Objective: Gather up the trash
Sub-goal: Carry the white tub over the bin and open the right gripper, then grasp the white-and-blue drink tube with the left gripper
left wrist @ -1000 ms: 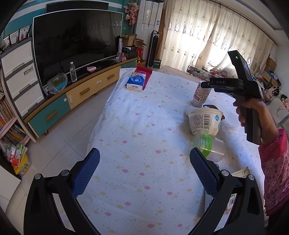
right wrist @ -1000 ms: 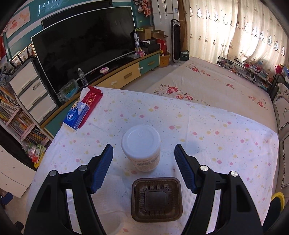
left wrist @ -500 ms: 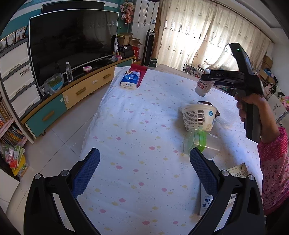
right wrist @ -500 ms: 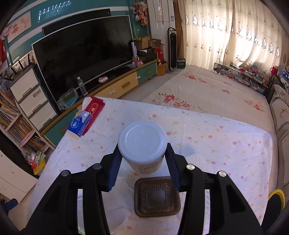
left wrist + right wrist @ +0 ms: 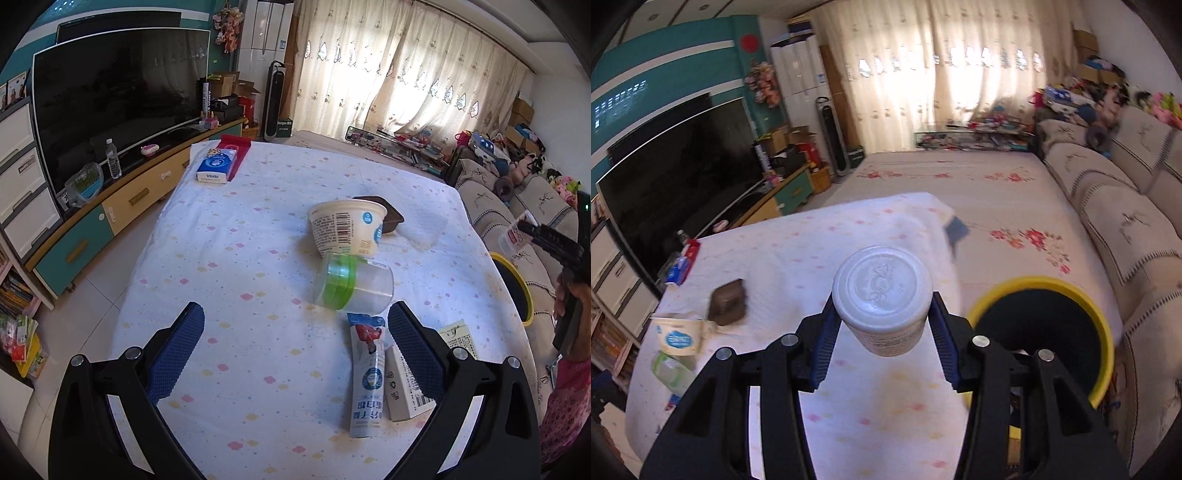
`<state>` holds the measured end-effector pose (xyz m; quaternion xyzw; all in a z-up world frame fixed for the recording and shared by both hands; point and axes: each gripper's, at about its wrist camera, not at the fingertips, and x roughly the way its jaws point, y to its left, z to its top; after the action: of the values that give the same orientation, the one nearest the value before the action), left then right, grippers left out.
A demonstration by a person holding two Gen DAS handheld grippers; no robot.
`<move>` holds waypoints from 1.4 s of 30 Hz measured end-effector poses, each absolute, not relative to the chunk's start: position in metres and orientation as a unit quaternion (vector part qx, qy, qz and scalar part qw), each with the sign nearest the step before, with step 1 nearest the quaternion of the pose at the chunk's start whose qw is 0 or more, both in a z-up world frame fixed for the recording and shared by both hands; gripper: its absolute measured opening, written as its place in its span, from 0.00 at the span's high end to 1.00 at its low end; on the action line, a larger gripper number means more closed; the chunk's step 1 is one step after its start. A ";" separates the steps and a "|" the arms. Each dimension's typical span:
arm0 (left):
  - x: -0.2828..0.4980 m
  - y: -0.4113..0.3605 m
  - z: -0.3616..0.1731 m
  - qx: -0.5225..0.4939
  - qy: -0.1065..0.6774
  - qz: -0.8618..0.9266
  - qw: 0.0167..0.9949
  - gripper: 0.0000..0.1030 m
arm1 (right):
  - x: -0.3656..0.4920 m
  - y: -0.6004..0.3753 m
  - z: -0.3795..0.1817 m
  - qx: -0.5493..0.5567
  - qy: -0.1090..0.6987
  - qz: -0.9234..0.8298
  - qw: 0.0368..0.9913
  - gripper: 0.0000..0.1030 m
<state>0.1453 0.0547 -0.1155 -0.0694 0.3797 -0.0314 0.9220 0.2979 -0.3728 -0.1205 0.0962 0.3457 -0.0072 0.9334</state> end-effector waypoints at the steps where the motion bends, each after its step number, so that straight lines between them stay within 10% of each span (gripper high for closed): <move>1: 0.147 0.049 -0.116 -0.068 0.382 -0.034 0.921 0.05 | 0.296 -0.394 -0.132 0.109 0.356 -0.024 0.928 0.56; 17: 0.163 -0.023 -0.127 -0.024 0.408 -0.060 0.911 0.05 | 0.323 -0.507 -0.280 0.161 0.461 -0.127 0.864 0.55; 38: 0.151 -0.016 -0.143 0.007 0.419 -0.079 0.905 0.05 | 0.262 -0.461 -0.219 0.166 0.386 -0.088 0.903 0.45; 42: 0.146 -0.016 -0.151 0.031 0.432 -0.094 0.896 0.18 | 0.256 -0.451 -0.209 0.155 0.377 -0.088 0.909 0.45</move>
<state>0.1461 -0.0155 -0.1514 0.0308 0.4322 -0.0942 0.8963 0.2563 -0.4514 -0.2090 0.1551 0.3772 -0.0876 0.9089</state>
